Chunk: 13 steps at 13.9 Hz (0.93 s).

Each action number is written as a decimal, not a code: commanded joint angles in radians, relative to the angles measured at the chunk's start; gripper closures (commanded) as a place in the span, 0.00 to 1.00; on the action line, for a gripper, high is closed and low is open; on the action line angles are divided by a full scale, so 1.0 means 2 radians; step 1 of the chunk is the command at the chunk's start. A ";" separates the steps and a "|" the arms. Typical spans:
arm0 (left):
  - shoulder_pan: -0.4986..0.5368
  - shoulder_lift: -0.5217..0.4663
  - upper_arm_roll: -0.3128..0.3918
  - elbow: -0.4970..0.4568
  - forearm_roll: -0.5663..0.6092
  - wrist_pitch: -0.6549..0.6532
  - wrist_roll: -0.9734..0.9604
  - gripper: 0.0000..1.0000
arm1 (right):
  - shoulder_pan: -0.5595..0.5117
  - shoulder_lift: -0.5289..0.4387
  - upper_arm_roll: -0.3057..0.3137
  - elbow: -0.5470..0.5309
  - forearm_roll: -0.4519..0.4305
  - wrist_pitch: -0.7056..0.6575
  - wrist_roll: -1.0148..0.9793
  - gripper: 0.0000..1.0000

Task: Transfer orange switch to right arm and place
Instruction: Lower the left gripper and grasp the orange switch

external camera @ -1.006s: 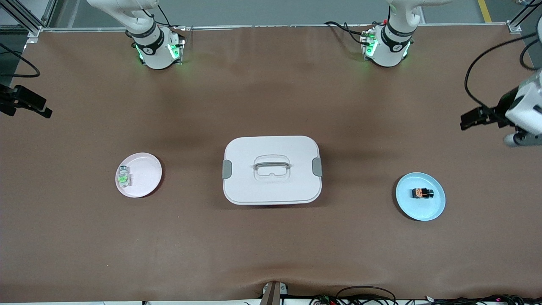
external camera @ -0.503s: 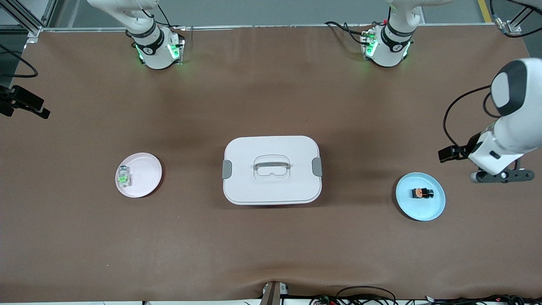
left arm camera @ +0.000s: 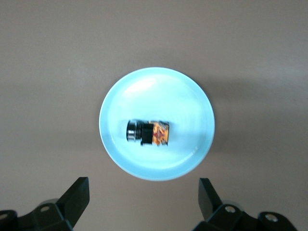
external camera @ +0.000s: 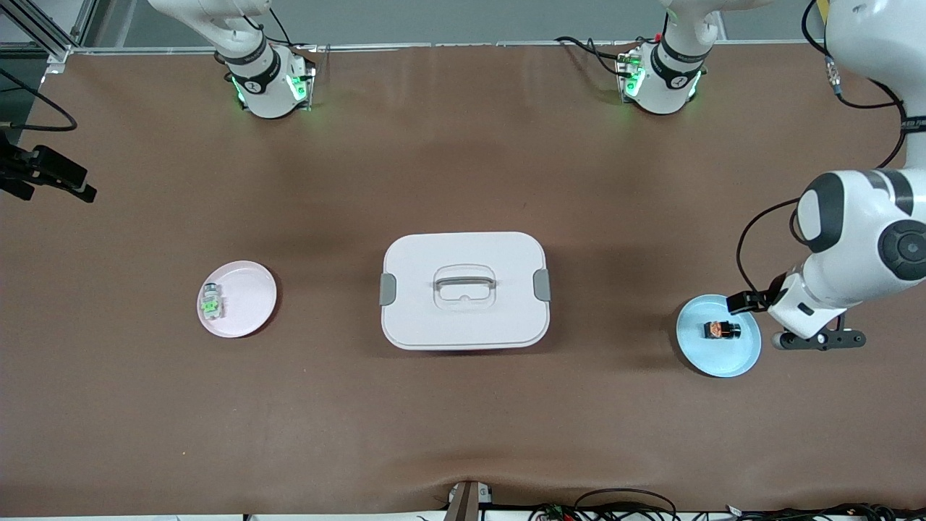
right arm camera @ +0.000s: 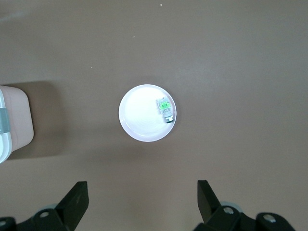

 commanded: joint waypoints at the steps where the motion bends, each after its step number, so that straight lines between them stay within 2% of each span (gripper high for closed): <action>1: 0.011 0.028 -0.003 0.007 0.011 0.030 0.012 0.00 | 0.002 -0.011 0.000 -0.010 -0.003 0.000 0.001 0.00; 6: 0.019 0.074 -0.003 0.008 0.008 0.071 0.013 0.00 | 0.002 -0.011 0.000 -0.010 -0.003 -0.001 0.001 0.00; 13: 0.017 0.109 -0.003 0.008 0.008 0.116 0.013 0.00 | 0.003 -0.011 0.000 -0.010 -0.003 -0.001 0.002 0.00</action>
